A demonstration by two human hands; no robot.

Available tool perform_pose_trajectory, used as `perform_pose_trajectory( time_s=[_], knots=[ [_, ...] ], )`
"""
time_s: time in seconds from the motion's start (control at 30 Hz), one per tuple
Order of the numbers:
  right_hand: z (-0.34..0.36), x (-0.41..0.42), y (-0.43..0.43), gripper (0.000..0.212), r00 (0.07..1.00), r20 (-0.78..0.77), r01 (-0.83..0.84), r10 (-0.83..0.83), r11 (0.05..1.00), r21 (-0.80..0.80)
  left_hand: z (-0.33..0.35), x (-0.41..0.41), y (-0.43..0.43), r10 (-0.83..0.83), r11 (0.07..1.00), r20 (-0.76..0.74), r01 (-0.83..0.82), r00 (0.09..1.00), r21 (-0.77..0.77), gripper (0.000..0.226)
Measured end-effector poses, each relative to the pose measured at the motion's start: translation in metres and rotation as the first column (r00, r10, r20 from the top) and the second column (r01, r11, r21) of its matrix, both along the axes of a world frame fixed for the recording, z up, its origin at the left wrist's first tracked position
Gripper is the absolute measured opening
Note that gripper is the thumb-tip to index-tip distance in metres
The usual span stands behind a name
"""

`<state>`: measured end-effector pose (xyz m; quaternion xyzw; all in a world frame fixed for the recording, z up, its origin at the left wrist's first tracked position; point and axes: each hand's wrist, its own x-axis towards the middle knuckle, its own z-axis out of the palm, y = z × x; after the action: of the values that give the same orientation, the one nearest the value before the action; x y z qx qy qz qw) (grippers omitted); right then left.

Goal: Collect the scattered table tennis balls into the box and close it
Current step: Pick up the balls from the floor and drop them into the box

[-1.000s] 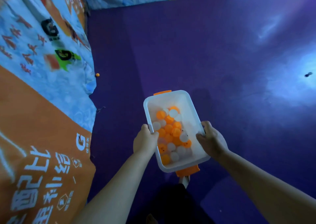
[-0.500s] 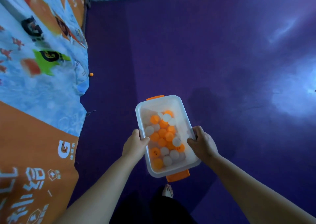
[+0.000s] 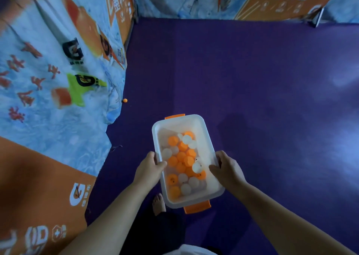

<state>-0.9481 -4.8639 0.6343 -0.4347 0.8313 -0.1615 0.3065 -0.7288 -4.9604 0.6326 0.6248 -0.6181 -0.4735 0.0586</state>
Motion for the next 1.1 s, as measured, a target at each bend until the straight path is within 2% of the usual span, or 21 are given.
perform_pose_trajectory(
  time_s=[0.2,0.47,0.63,0.8,0.93,1.1],
  knots=[
    [0.009,-0.012,-0.119,0.021,0.999,0.045,-0.001,0.002,1.0,-0.031,0.012,-0.009,-0.119,0.001,0.999,0.031,0.001,1.0,-0.052,0.022],
    [0.002,-0.088,-0.253,0.02,0.999,0.051,-0.004,0.006,0.999,-0.037,0.002,-0.082,-0.247,0.026,0.997,0.032,-0.024,0.999,-0.073,0.022],
    [-0.002,-0.152,-0.344,0.022,0.993,0.048,-0.107,0.109,0.993,-0.045,-0.006,-0.141,-0.32,0.105,0.993,-0.007,-0.105,0.994,-0.05,0.021],
    [-0.002,-0.196,-0.425,0.014,0.978,0.071,-0.195,0.196,0.981,-0.02,-0.012,-0.175,-0.375,0.216,0.976,-0.034,-0.216,0.976,0.003,0.014],
    [-0.012,-0.203,-0.488,0.014,0.964,0.091,-0.257,0.251,0.964,0.063,-0.018,-0.178,-0.415,0.298,0.955,-0.039,-0.297,0.954,0.013,0.016],
    [-0.023,-0.191,-0.562,0.013,0.946,0.078,-0.32,0.314,0.943,0.09,-0.03,-0.166,-0.477,0.356,0.935,0.007,-0.355,0.935,-0.018,0.019]
  ],
)
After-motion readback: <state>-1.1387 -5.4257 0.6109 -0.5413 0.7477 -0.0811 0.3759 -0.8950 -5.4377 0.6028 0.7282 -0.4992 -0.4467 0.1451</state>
